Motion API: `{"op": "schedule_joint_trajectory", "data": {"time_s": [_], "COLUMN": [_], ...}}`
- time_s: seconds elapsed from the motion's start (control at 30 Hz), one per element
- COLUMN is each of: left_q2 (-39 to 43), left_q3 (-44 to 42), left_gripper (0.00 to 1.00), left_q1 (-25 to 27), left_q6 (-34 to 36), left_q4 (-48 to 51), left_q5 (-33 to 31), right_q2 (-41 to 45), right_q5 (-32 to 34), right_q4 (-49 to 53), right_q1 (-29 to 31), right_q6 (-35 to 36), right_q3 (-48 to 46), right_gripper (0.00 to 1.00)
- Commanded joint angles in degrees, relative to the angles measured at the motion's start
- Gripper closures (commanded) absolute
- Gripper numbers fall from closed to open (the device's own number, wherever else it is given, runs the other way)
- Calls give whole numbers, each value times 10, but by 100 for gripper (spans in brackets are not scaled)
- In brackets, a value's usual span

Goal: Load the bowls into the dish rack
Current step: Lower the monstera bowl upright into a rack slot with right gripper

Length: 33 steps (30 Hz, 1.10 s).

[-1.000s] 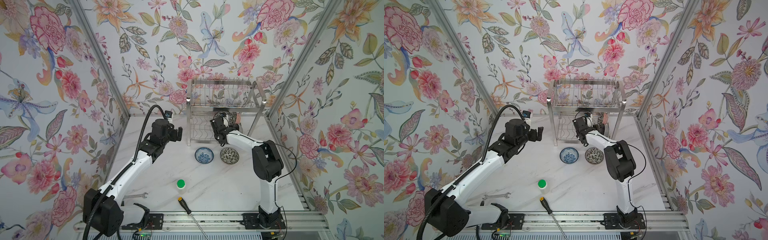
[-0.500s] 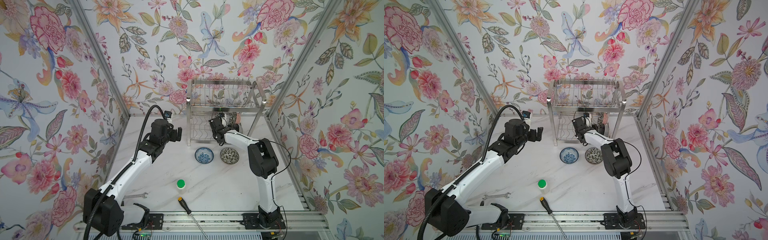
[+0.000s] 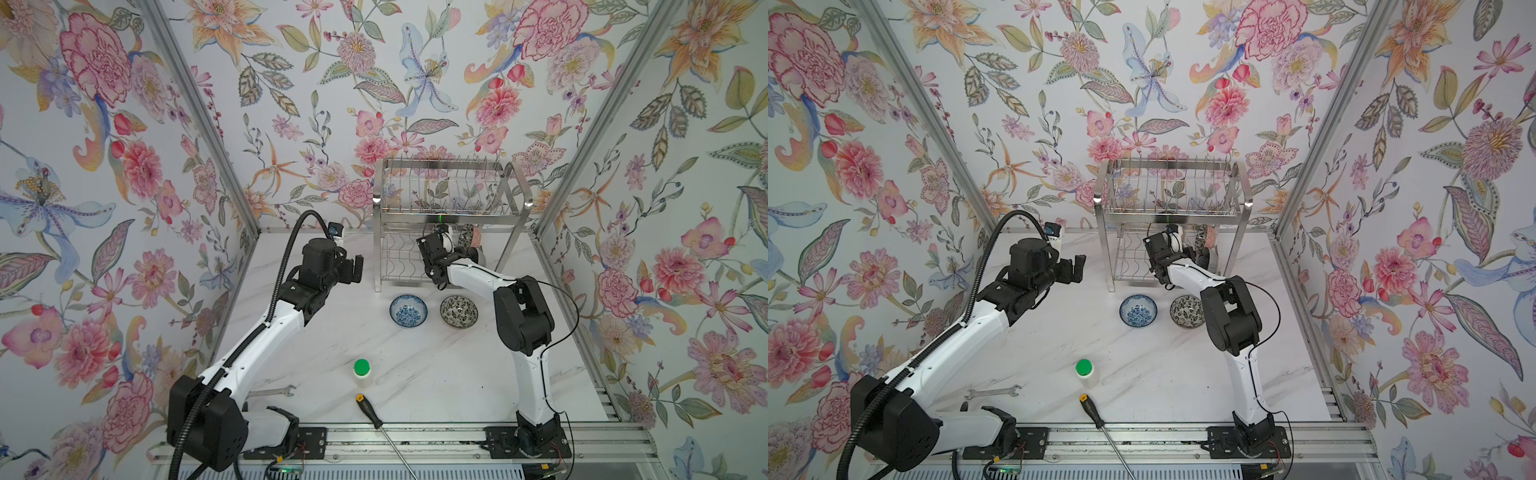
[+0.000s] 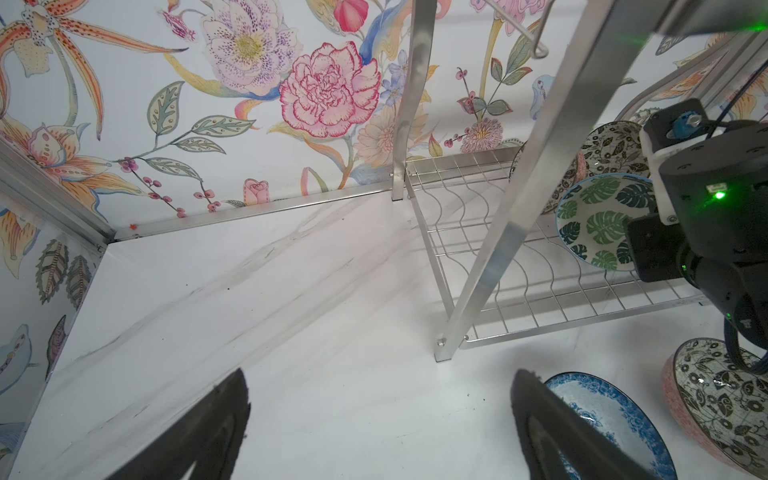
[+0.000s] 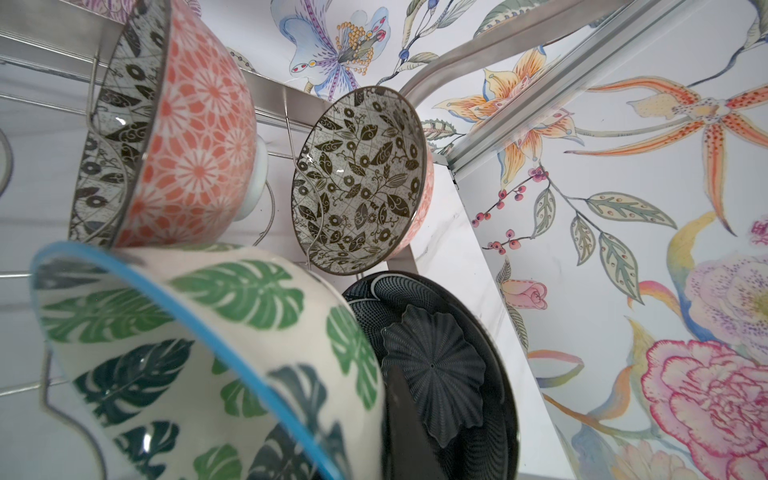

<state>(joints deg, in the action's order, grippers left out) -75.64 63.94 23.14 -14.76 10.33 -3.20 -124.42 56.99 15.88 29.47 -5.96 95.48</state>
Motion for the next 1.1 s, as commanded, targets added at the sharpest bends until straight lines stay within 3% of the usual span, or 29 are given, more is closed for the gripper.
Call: {"op": "schedule_joint_trajectory", "data": {"time_s": [0.0, 0.13, 0.57, 0.83, 1.07], "left_q2": [1, 2, 5, 7, 7], "left_q3": [-9, -9, -10, -14, -14], "left_gripper": [1, 1, 1, 1, 1], "left_q1": [-8, -9, -9, -9, -9], "left_q6": [0, -1, -2, -2, -3], "left_q4": [-3, -3, -1, -1, -2], "left_q5": [7, 7, 7, 7, 8], "right_q2": [-13, -16, -19, -18, -13], "right_q5": [7, 2, 1, -15, -18], "right_q4": [-11, -11, -11, -11, -11], "right_q1": [-2, 0, 0, 0, -1], "right_q6": [2, 4, 5, 8, 7], "right_q3": [21, 22, 20, 23, 21], "right_gripper": [98, 93, 92, 77, 76]}}
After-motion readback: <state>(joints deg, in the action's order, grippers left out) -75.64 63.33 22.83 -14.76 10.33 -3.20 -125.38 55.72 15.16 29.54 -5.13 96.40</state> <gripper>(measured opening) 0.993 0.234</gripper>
